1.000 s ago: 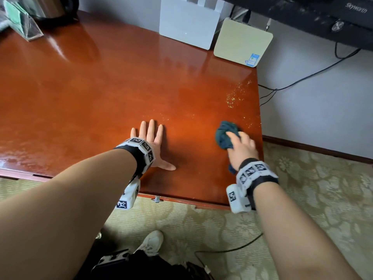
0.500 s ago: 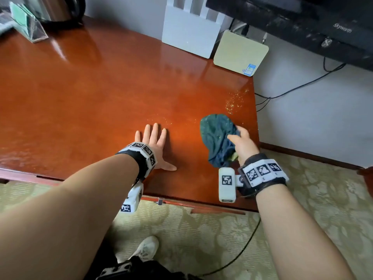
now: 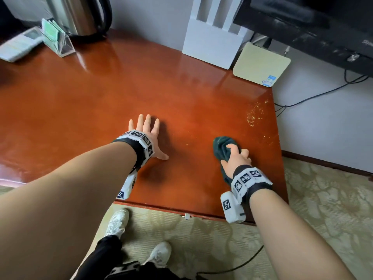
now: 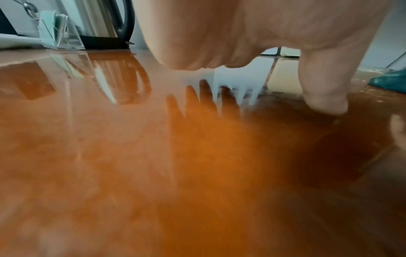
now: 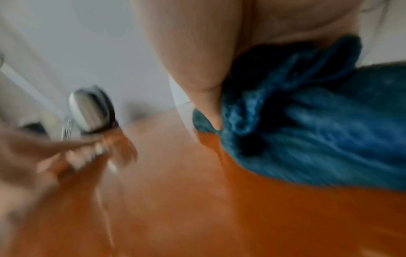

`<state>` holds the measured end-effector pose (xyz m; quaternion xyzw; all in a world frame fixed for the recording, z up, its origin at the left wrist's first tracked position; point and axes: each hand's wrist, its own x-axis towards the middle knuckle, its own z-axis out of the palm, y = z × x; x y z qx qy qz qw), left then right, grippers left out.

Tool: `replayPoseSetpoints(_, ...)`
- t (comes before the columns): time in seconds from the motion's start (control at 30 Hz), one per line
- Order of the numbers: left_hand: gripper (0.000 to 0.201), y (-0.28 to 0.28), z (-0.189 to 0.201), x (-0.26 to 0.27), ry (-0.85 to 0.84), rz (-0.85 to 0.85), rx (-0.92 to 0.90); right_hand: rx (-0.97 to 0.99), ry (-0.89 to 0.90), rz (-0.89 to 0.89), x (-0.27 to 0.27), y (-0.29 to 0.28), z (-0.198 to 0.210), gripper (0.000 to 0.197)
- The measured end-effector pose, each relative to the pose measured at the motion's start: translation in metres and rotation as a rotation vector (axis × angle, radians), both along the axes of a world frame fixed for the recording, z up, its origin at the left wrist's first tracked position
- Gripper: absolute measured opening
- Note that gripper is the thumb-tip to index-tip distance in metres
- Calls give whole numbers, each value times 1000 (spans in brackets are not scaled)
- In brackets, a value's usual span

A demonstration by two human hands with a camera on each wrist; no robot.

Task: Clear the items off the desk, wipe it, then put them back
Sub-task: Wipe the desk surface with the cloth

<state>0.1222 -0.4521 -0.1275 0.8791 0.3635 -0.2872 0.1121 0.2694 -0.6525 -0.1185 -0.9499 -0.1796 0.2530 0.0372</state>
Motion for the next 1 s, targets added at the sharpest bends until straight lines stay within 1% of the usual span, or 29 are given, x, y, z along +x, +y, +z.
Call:
replayPoseSetpoints(0.07, 134, 14, -4, 0, 14, -14, -9, 132, 61, 10, -5, 17, 10, 44)
replayPoseSetpoints(0.17, 142, 27, -10, 0, -3, -60, -28, 278, -52, 212, -29, 61, 21, 45)
replayPoseSetpoints(0.2, 142, 29, -11, 0, -6, -80, -36, 303, -62, 280, -40, 78, 19, 46)
replayPoseSetpoints(0.23, 142, 31, -12, 0, -4, -94, -45, 300, -50, 336, -51, 93, 16, 47)
replayPoseSetpoints(0.3, 141, 33, -12, 1, 14, -103, -61, 191, -24, 453, -69, 113, 3, 46)
replayPoseSetpoints(0.37, 140, 35, -13, 1, 33, -112, -73, 83, -75, 537, -71, 117, -11, 43)
replayPoseSetpoints(0.4, 140, 37, -14, 2, 32, -119, -78, 80, -106, 524, -65, 114, -14, 41)
replayPoseSetpoints(0.43, 141, 38, -15, 2, 24, -124, -82, 84, -126, 468, -54, 108, -15, 40)
replayPoseSetpoints(0.5, 142, 40, -16, 1, 19, -136, -92, 70, -140, 282, -28, 88, -13, 37)
replayPoseSetpoints(0.57, 142, 40, -17, 1, 26, -143, -93, 3, -151, 88, -1, 64, -7, 35)
replayPoseSetpoints(0.63, 142, 42, -16, 2, 30, -147, -92, -41, -126, -42, 13, 50, 1, 35)
replayPoseSetpoints(0.67, 142, 42, -17, 1, 28, -148, -97, -23, -114, -71, 14, 49, 3, 36)
replayPoseSetpoints(0.73, 142, 43, -18, 1, 20, -149, -106, 88, -119, -42, 5, 60, 5, 38)
replayPoseSetpoints(0.8, 143, 42, -18, 1, 16, -157, -114, 225, -115, 78, -15, 80, 4, 41)
replayPoseSetpoints(0.83, 143, 43, -19, 1, 11, -159, -117, 260, -94, 156, -27, 90, 2, 42)
replayPoseSetpoints(0.87, 143, 44, -19, 1, 5, -157, -117, 259, -65, 237, -38, 100, -1, 42)
replayPoseSetpoints(0.93, 142, 45, -18, 1, -2, -159, -120, 190, -37, 357, -51, 109, -10, 41)
replayPoseSetpoints(1.0, 142, 45, -18, 0, -3, -161, -123, 167, -52, 361, -49, 106, -14, 37)
